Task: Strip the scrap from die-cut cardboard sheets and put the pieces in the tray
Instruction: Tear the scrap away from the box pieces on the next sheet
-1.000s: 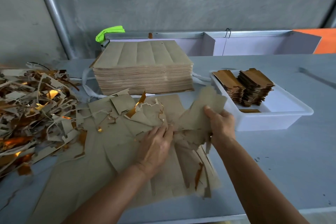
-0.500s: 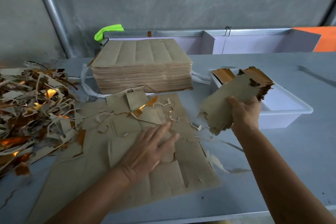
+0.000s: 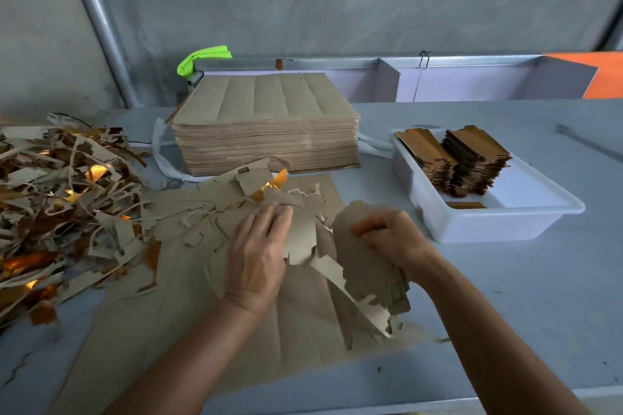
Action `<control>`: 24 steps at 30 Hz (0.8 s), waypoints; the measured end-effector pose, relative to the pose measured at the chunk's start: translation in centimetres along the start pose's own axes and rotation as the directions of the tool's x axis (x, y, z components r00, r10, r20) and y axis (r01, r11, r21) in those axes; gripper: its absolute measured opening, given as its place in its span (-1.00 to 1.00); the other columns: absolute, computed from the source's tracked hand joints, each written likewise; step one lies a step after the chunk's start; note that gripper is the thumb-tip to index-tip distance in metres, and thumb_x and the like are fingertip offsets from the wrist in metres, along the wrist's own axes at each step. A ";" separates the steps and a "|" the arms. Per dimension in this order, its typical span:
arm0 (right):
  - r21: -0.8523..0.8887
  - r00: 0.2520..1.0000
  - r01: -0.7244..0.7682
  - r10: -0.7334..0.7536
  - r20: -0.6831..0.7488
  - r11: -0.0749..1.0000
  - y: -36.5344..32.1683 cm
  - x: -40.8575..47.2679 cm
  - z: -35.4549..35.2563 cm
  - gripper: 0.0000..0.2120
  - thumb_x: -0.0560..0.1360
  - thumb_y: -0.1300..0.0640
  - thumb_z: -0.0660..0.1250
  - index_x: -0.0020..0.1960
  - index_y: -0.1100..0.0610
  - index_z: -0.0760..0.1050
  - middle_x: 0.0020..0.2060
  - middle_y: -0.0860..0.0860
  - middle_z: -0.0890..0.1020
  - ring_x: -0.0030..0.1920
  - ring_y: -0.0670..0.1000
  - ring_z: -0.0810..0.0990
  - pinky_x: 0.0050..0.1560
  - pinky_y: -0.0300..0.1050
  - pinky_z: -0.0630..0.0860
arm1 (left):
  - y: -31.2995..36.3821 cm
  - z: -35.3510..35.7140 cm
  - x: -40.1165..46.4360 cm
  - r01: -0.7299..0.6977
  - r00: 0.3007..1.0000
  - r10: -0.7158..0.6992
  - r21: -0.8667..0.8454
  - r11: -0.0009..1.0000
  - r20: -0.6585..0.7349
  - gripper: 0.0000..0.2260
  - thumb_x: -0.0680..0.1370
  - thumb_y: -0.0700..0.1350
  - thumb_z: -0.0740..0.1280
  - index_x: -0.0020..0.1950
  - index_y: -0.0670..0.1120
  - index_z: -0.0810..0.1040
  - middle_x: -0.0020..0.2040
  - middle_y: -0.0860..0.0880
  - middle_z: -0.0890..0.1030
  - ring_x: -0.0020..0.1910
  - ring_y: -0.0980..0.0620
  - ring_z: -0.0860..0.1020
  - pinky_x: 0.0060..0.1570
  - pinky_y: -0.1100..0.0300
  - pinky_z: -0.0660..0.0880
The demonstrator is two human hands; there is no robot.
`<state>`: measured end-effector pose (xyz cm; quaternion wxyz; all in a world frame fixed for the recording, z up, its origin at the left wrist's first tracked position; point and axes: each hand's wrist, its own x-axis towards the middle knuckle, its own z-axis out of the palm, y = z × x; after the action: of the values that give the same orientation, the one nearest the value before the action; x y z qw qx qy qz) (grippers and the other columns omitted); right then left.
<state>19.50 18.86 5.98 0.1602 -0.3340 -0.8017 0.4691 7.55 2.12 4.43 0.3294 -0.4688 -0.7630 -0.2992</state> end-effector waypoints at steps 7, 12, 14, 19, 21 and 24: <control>0.556 0.944 -0.328 0.250 0.214 0.764 -0.9 -0.4 1.2 -0.77 0.47 0.07 0.33 -0.23 0.17 0.68 -0.24 0.15 0.69 -0.24 0.09 0.66 -0.11 -0.05 0.59 | 1.7 1.8 -0.6 -0.281 0.954 0.294 -0.180 0.943 0.053 -0.70 0.52 -0.38 0.13 0.07 -0.32 0.63 0.09 -0.29 0.61 0.05 -0.22 0.61 0.05 -0.03 0.56; 0.415 0.950 -0.308 0.298 0.089 0.856 -0.3 -0.9 1.8 -0.82 0.41 0.18 0.48 -0.13 0.31 0.61 -0.18 0.21 0.68 -0.18 0.16 0.66 -0.13 0.00 0.61 | 0.8 2.1 -1.8 -0.241 0.930 0.285 -0.199 0.950 0.233 -0.48 0.34 -0.47 0.05 0.26 -0.37 0.49 0.22 -0.33 0.53 0.21 -0.25 0.51 0.28 -0.01 0.41; 0.416 0.942 -0.320 0.332 0.044 0.851 -0.1 -0.8 1.6 -0.87 0.40 0.20 0.48 -0.20 0.28 0.60 -0.27 0.17 0.66 -0.26 0.12 0.63 -0.27 -0.09 0.60 | 0.7 2.1 -1.5 -0.201 0.946 0.226 -0.127 0.971 0.233 -0.61 0.39 -0.46 0.10 0.12 -0.37 0.58 0.02 -0.29 0.63 0.01 -0.21 0.62 0.16 -0.05 0.50; 0.350 0.915 -0.302 0.372 -0.155 0.887 0.2 -0.2 0.4 -0.89 0.40 0.21 0.46 -0.19 0.25 0.59 -0.12 0.25 0.63 -0.08 0.22 0.61 0.00 0.13 0.59 | -0.5 1.2 -0.6 -0.304 0.928 0.277 0.079 0.949 0.248 -0.92 0.43 -0.31 0.39 -0.25 -0.21 0.66 -0.33 -0.13 0.61 -0.36 -0.08 0.62 -0.02 -0.05 0.59; 0.286 0.904 -0.304 0.370 -0.213 0.909 0.4 -0.2 0.3 -0.87 0.41 0.21 0.44 -0.15 0.29 0.58 -0.08 0.28 0.61 -0.02 0.25 0.59 0.08 0.23 0.54 | -0.4 0.7 -0.3 -0.350 0.914 0.322 0.078 0.933 0.248 -0.73 0.48 -0.30 0.31 -0.41 -0.17 0.60 -0.38 -0.10 0.58 -0.41 -0.07 0.58 -0.20 0.10 0.60; 0.264 0.899 -0.314 0.375 -0.224 0.912 0.8 0.0 -0.1 -0.88 0.44 0.23 0.39 -0.11 0.29 0.59 -0.06 0.29 0.61 -0.01 0.26 0.59 0.08 0.21 0.55 | 0.2 -0.4 -0.1 -0.452 0.832 0.398 0.058 0.890 0.386 -0.83 0.27 -0.29 0.47 -0.49 -0.11 0.58 -0.40 -0.02 0.58 -0.41 -0.01 0.56 -0.41 0.27 0.44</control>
<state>19.82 19.17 5.33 0.2180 -0.5122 -0.6426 0.5266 7.86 1.84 4.57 0.2743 -0.6485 -0.7068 -0.0690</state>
